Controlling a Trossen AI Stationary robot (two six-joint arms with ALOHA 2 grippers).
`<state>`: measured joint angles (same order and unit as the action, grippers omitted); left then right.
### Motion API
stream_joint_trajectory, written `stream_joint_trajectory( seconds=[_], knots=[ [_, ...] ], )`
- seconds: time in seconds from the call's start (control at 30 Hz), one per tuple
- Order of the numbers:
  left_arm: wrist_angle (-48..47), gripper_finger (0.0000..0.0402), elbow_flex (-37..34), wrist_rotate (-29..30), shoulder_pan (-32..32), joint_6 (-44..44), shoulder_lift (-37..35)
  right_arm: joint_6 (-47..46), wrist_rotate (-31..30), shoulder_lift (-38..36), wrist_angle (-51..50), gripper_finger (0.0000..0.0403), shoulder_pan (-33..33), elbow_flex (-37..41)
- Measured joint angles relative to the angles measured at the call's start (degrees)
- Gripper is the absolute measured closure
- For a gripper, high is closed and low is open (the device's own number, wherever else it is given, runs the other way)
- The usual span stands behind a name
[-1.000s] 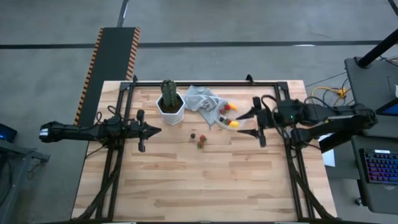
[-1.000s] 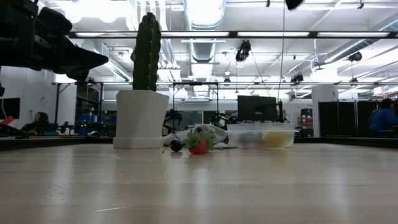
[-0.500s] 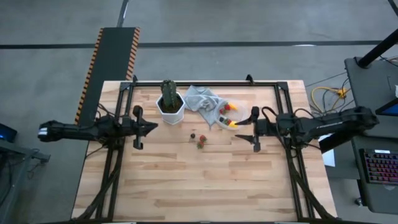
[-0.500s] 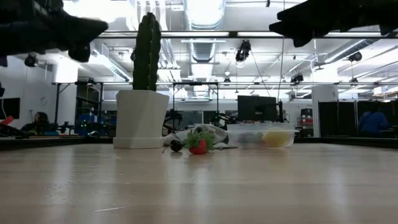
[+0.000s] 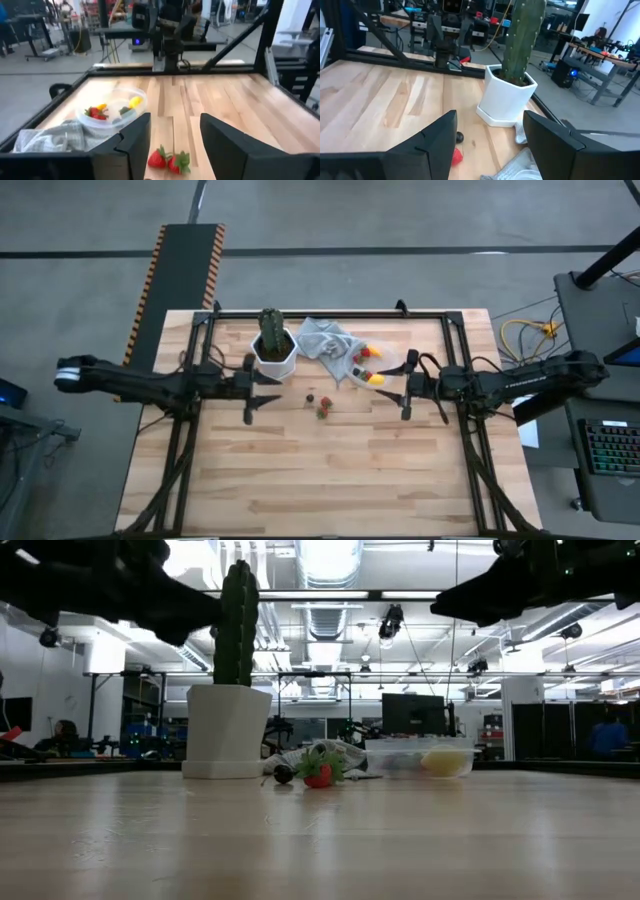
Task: Pick and placing Produce into tupperware
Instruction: Put the black cherry into the transparent bin
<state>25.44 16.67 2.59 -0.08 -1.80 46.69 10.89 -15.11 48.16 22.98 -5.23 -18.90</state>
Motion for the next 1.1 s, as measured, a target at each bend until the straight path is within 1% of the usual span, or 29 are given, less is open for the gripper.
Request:
stream_joint_trajectory(
  seconds=[0.1,0.33,0.5,0.6,0.7,0.93,1.03,1.1],
  knots=[
    [1.1,0.0238,1.4,1.0,0.0,2.1,4.7,-0.6,0.0,0.0,0.0,0.0181,0.0,-0.3],
    [1.0,0.0237,5.6,1.0,0.0,8.9,16.5,-0.8,0.0,0.0,-0.1,0.0181,0.0,-0.2],
    [0.6,0.0237,8.1,1.3,0.0,11.8,24.6,-1.5,0.0,0.0,-0.1,0.0181,0.0,-0.2],
    [0.6,0.0237,9.3,2.7,0.0,13.0,29.4,-1.5,0.0,0.0,-0.1,0.0181,0.0,-0.2],
    [0.6,0.0237,10.2,5.4,0.0,13.8,33.8,-1.9,0.0,0.0,-0.2,0.0181,0.0,-0.2],
    [0.7,0.0237,13.8,7.1,0.0,15.2,41.0,-1.9,0.0,0.0,-0.2,0.0181,0.0,-0.2],
    [0.6,0.0237,15.0,8.7,0.0,15.2,43.2,-1.9,0.0,0.0,-0.4,0.0181,0.0,-0.2],
    [0.7,0.0237,15.7,8.8,0.0,15.1,44.6,-1.9,0.0,0.0,-0.5,0.0181,0.0,-0.2]
  ],
)
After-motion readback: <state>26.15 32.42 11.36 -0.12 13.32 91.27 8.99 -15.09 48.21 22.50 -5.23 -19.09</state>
